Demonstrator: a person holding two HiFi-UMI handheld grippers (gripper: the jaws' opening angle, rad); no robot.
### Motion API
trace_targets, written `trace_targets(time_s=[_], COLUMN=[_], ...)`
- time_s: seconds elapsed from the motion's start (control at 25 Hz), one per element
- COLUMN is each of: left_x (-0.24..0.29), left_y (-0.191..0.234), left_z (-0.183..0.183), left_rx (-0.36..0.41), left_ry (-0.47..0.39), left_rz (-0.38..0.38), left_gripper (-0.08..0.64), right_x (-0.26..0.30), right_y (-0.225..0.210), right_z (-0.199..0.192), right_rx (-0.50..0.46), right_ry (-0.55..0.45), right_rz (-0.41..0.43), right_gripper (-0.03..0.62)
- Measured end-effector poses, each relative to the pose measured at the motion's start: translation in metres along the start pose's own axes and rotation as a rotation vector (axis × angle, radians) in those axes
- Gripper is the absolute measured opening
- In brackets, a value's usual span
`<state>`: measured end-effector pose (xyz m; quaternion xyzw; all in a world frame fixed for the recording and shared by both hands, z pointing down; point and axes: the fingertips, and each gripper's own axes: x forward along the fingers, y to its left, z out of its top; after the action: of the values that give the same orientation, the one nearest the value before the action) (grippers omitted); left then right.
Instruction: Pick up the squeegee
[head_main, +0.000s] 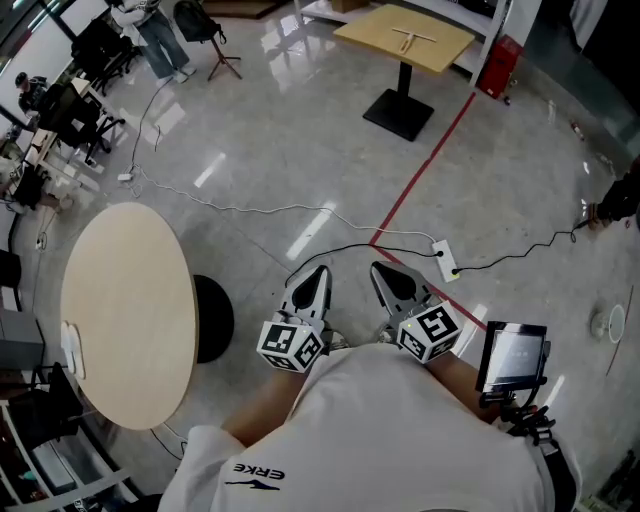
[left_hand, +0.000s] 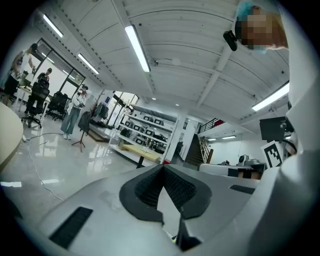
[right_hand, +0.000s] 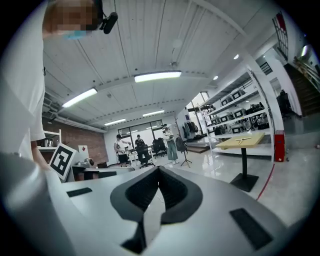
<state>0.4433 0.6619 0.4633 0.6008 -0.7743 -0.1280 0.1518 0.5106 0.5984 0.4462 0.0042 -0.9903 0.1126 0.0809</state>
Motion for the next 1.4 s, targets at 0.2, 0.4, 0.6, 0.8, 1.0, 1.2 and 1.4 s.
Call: trace_targets(time_s=[0.2, 0.4, 0.6, 0.8, 1.0, 1.2, 1.4], left_x=[-0.006, -0.013, -0.029, -0.044, -0.049, -0.041, 0.006], left_y=[0.005, 0.019, 0.052, 0.078, 0.099, 0.125, 0.168], left_z=[0.007, 0.020, 0.027, 0.032, 0.041, 0.050, 0.057], left_rx=[-0.004, -0.012, -0.012, -0.017, -0.038, -0.055, -0.054], left_ry=[-0.007, -0.021, -0.034, -0.037, -0.045, -0.064, -0.070], left_rz=[0.015, 0.033, 0.041, 0.039, 0.057, 0.099, 0.159], left_gripper=[0.003, 0.003, 0.003, 0.003, 0.003, 0.003, 0.003], right_x=[0.005, 0.020, 0.051, 0.075, 0.099, 0.129, 0.186], right_y=[0.009, 0.023, 0.047, 0.069, 0.079, 0.079, 0.039], right_z=[0.006, 0.015, 0.009, 0.005, 0.006, 0.011, 0.016], right_rx=[-0.003, -0.009, -0.019, -0.021, -0.019, -0.029, -0.017], right_ry=[-0.006, -0.003, -0.004, -0.001, 0.015, 0.024, 0.033], right_rz=[0.021, 0.046, 0.063, 0.069, 0.097, 0.158, 0.208], right_gripper=[0.005, 0.005, 0.005, 0.005, 0.005, 0.005, 0.005])
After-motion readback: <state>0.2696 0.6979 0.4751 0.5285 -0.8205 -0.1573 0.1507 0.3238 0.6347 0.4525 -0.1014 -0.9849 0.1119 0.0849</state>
